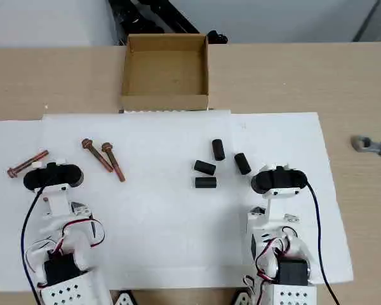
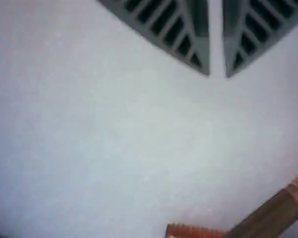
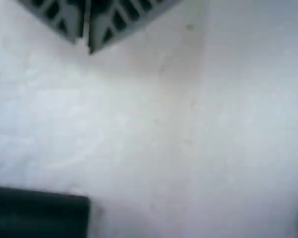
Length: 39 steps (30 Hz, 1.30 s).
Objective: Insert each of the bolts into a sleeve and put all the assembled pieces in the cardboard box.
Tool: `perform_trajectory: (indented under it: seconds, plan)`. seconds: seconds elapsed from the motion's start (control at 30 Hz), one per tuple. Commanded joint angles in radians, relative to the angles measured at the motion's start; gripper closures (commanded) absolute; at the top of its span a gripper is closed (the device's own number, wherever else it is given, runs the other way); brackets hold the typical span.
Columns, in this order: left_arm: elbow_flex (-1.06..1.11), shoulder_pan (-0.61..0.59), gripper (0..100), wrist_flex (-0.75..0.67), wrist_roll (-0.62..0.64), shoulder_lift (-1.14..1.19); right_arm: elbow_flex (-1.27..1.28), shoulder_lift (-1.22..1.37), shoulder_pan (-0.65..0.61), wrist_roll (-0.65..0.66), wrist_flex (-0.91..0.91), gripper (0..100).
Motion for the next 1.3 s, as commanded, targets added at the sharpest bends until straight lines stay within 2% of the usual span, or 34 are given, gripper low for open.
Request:
perform_trajectory:
  seconds: [0.0, 1.27]
  plan:
    - [-0.031, 0.006, 99, -0.018, 0.000, -0.011, -0.043, -0.008, 0.002, -0.005, -0.012, 99.2]
    - [-0.071, 0.005, 99, -0.014, 0.000, -0.008, -0.054, -0.008, 0.001, -0.008, 0.013, 99.5]
